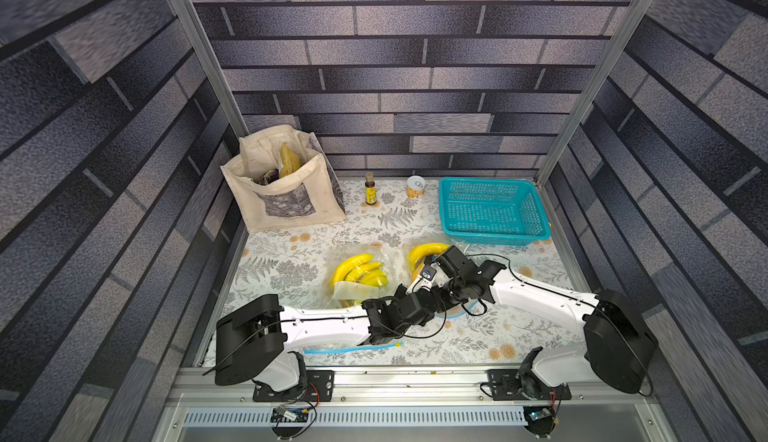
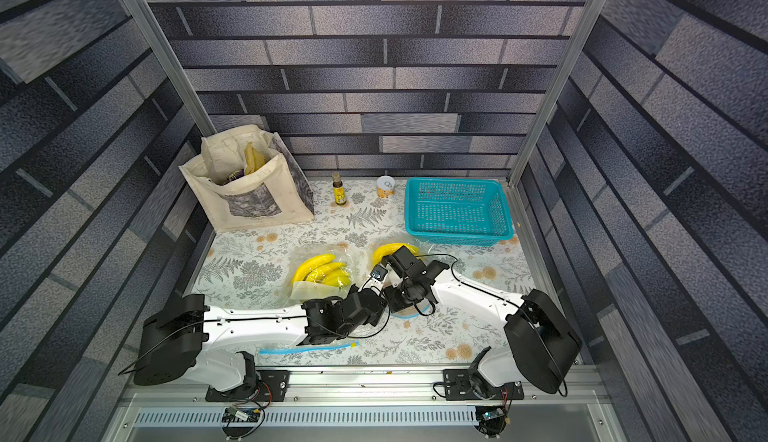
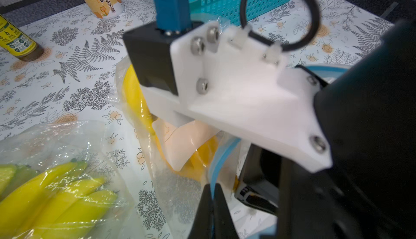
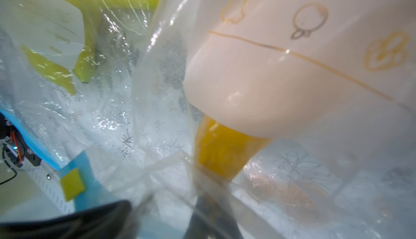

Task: Open the zip-top bag and take out the banana
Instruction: Pick up the banana from the zipper food storage bag.

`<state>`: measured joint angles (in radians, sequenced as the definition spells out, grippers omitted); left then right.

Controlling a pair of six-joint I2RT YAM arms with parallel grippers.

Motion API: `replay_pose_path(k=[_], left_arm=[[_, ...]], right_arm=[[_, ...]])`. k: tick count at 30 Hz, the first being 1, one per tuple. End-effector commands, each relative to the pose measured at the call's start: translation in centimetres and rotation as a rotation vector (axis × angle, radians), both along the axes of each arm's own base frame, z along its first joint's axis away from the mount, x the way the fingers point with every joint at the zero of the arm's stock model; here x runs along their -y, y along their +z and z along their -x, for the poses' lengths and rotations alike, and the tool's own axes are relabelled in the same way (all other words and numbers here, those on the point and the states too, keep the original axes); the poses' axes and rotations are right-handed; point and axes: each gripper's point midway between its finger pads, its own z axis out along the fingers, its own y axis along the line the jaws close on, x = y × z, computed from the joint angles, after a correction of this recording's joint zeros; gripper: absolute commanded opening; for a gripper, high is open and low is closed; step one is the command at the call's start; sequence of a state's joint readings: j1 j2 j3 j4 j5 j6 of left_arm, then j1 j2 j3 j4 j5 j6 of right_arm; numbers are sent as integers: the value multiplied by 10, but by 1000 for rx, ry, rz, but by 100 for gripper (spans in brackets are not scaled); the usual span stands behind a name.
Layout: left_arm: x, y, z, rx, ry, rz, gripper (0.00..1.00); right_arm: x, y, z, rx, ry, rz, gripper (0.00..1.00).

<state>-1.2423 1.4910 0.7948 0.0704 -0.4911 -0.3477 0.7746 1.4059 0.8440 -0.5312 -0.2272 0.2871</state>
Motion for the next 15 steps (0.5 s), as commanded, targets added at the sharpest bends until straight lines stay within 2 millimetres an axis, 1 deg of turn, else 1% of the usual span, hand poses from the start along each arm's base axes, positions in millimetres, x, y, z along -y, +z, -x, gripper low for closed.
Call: replay_pose_path(k=[1,3,6,9,12,15], left_arm=[[-4,-3,-2,37,12,-68,2],[-8,-2,-5,51,42,-83,2],[-13,2,-11,69,79,-90,3],[-16,5,-17,73,109,-92,3],[-17,7,-23,73,130,-99,4],[-18,9,-29,74,148,-110,4]], right_arm=[[-7,13,20,-123,60,-87,5],[-8,14,31,-180,86,-104,5],[0,13,43,-227,99,-76,4],[4,19,59,-287,134,-87,6],[5,34,72,-315,169,-123,5],[3,59,84,-313,224,-203,5]])
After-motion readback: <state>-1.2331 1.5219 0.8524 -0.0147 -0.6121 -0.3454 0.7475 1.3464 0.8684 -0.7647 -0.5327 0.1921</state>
